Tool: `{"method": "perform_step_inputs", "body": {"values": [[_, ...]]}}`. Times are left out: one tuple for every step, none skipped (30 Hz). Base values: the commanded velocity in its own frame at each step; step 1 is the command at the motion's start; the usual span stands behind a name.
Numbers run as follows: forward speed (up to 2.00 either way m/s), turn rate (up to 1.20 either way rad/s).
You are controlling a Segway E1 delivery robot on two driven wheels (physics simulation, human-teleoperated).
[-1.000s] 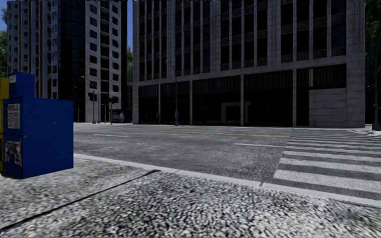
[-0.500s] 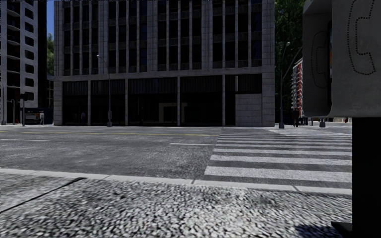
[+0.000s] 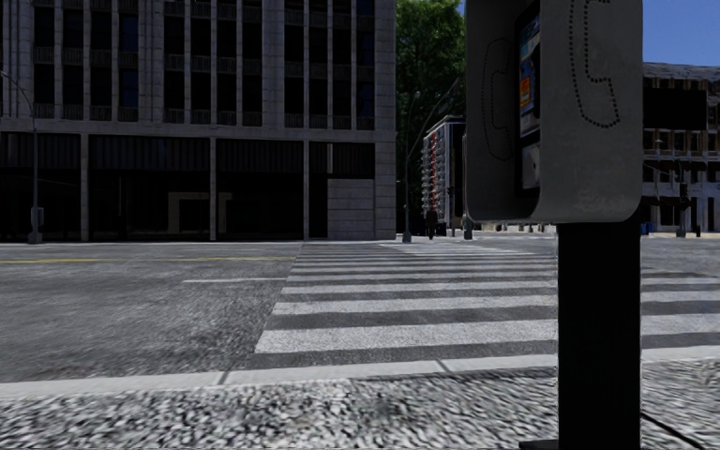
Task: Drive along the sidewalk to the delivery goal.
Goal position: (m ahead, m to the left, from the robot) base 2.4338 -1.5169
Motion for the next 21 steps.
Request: {"method": "perform_step_inputs", "body": {"values": [[0.08, -0.77], [0.08, -0.77], [0.00, -0.77], [0.00, -0.77], [0.00, -0.77], [0.00, -0.77], [0.00, -0.77], [0.00, -0.71], [0.00, 0.00], [0.00, 0.00], [0.00, 0.00], [0.00, 0.00], [0.00, 0.00], [0.00, 0.00], [0.00, 0.00], [0.00, 0.00], [0.00, 0.00], [0.00, 0.00], [0.00, 0.00], [0.00, 0.00], [0.00, 0.00]]}}
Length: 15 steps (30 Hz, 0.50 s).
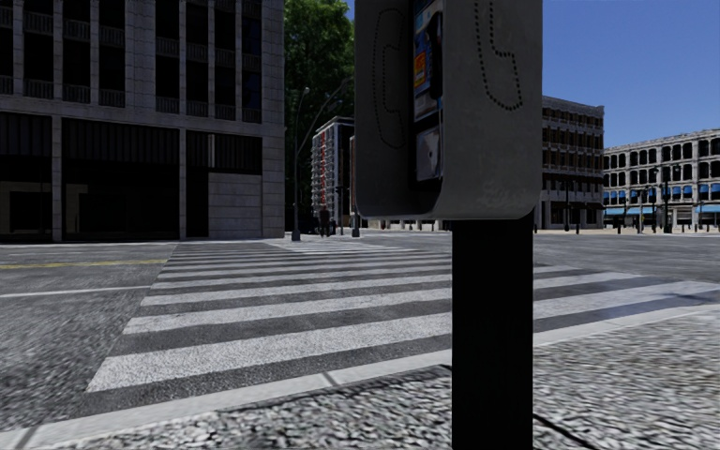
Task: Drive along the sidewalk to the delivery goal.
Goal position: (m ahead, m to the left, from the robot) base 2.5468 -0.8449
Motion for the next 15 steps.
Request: {"method": "perform_step_inputs", "body": {"values": [[0.00, 0.00], [0.00, 0.00], [0.00, 0.00], [0.00, 0.00], [0.00, 0.00], [0.00, 0.00], [0.00, 0.00], [0.00, 0.00], [0.00, 0.00], [0.00, 0.00], [0.00, 0.00], [0.00, 0.00], [0.00, 0.00], [0.00, 0.00], [0.00, 0.00]]}}
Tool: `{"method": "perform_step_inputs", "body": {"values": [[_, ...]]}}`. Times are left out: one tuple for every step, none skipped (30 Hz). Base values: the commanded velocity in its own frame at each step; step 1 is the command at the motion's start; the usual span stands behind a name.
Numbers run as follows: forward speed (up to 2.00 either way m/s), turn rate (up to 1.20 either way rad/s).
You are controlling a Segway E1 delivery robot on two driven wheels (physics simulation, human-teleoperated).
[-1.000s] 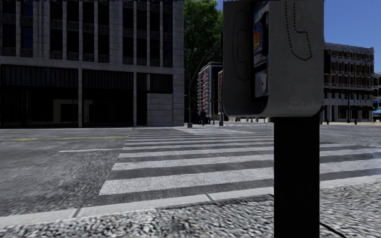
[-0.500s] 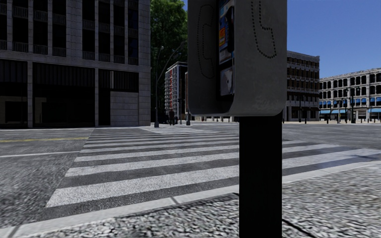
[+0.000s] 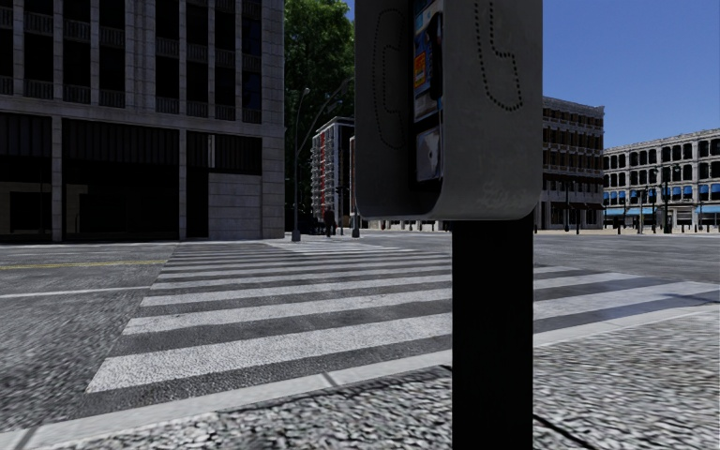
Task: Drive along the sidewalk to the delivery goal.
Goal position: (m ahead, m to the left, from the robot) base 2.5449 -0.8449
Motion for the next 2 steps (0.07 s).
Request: {"method": "perform_step_inputs", "body": {"values": [[0.00, 0.00], [0.00, 0.00]]}}
